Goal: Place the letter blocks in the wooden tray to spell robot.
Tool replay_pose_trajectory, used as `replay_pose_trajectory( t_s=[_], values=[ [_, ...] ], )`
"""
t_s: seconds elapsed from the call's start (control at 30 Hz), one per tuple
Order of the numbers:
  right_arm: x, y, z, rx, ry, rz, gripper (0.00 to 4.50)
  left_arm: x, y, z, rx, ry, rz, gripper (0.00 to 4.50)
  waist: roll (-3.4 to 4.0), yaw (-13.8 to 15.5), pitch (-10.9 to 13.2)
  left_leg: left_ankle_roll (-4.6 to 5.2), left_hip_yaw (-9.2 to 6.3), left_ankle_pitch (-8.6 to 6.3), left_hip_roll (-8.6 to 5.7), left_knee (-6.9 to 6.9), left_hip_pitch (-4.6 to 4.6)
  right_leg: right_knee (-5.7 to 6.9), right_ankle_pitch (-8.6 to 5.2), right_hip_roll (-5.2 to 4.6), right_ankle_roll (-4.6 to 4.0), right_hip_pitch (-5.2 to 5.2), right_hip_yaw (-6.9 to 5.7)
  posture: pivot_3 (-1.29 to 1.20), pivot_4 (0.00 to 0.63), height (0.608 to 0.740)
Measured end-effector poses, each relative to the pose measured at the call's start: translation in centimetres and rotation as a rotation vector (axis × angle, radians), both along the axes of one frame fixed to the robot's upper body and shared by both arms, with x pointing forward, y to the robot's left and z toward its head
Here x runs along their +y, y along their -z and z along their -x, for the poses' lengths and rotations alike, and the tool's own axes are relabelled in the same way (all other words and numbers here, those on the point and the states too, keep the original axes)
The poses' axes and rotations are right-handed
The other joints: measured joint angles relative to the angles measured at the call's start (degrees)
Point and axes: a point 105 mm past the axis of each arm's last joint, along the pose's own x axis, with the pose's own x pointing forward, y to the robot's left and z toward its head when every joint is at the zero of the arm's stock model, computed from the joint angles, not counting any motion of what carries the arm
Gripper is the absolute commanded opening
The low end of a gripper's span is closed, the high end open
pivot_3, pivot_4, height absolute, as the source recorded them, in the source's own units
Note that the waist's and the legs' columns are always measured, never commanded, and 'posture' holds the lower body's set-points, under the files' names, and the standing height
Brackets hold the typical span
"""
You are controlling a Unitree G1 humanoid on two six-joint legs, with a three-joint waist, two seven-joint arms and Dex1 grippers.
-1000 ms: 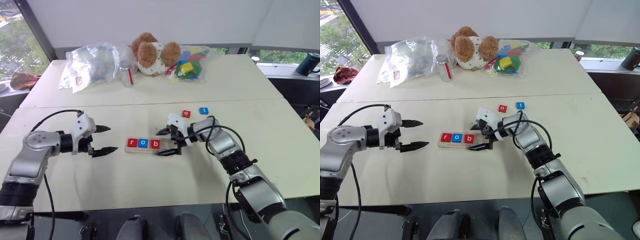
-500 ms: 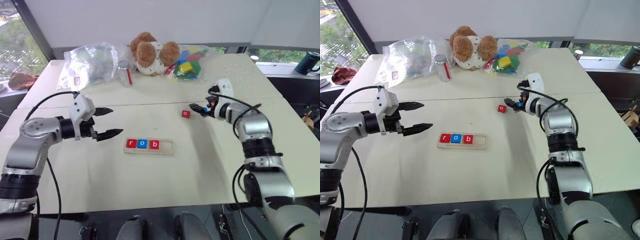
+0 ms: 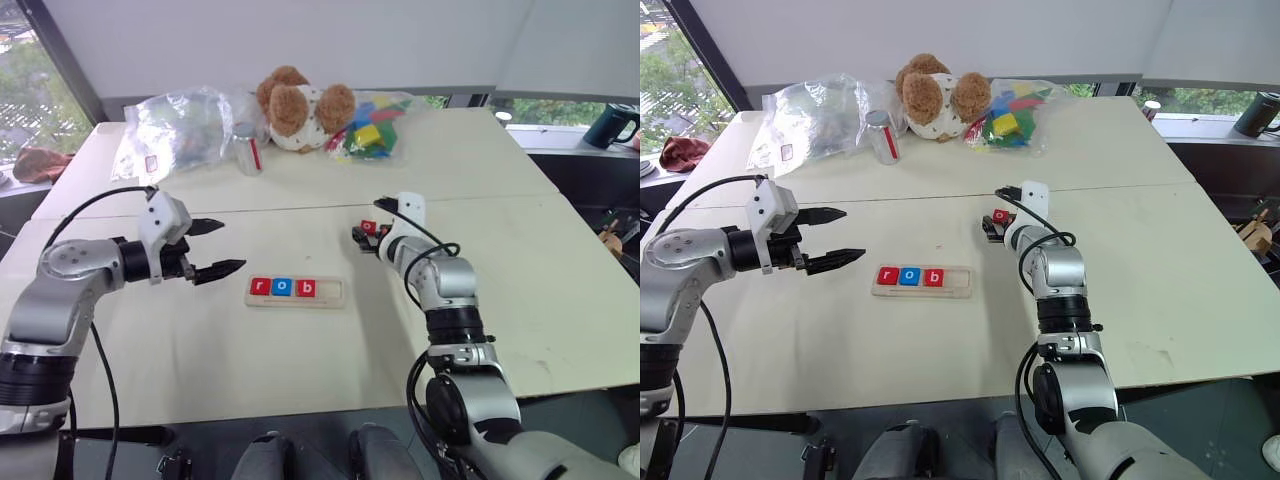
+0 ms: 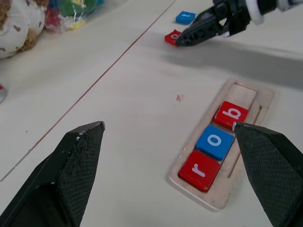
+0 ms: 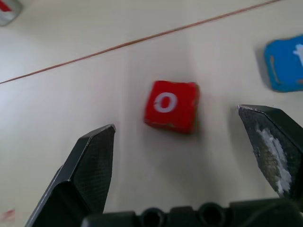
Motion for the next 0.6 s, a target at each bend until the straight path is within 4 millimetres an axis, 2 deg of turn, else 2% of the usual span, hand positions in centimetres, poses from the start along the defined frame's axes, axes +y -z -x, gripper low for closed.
replay_pose_trajectory(
  t_s=[0.2, 0.3, 0.43, 0.47, 0.6],
  values=[
    [2.0, 0.2, -1.8, -0.023, 0.008, 0.017, 4.43, 0.0, 0.0, -0.1, -0.007, -0.007, 0.005, 4.50, -0.01, -1.04, -0.01, -0.03, 0.03, 0.02, 0.01, 0.01, 0.18, 0.05, 0.00, 0.00, 0.00, 0.15, 0.02, 0.00, 0.150, 0.740],
    [2.9, 0.4, -2.2, -0.034, 0.006, 0.061, 3.63, 0.0, 0.0, -0.1, -0.007, -0.008, 0.007, 4.50, -0.02, -1.40, -0.01, -0.04, 0.02, 0.03, 0.03, -0.03, 0.22, 0.11, 0.00, 0.02, 0.00, 0.14, 0.02, 0.00, 0.150, 0.740],
    [2.9, 1.0, -2.4, -0.054, 0.019, 0.140, 1.70, 0.0, 0.3, 0.0, 0.000, -0.012, 0.008, 4.50, -0.04, -1.53, -0.02, -0.05, 0.03, 0.03, 0.05, -0.06, 0.24, 0.11, 0.00, 0.04, 0.00, 0.14, 0.02, 0.00, 0.150, 0.740],
    [3.1, 0.9, -2.4, -0.062, 0.014, 0.151, 1.33, 0.0, 0.3, 0.0, 0.001, -0.013, 0.008, 4.50, -0.04, -1.53, -0.03, -0.06, 0.03, 0.04, 0.05, -0.06, 0.25, 0.11, 0.00, 0.04, 0.00, 0.14, 0.03, 0.00, 0.150, 0.740],
    [3.4, 1.1, -2.4, -0.082, 0.015, 0.174, 1.29, 0.0, 0.3, -0.1, -0.002, -0.016, 0.011, 4.50, -0.06, -1.46, -0.04, -0.07, 0.03, 0.04, 0.06, -0.05, 0.25, 0.12, 0.00, 0.04, 0.00, 0.14, 0.03, 0.00, 0.150, 0.740]
  ],
)
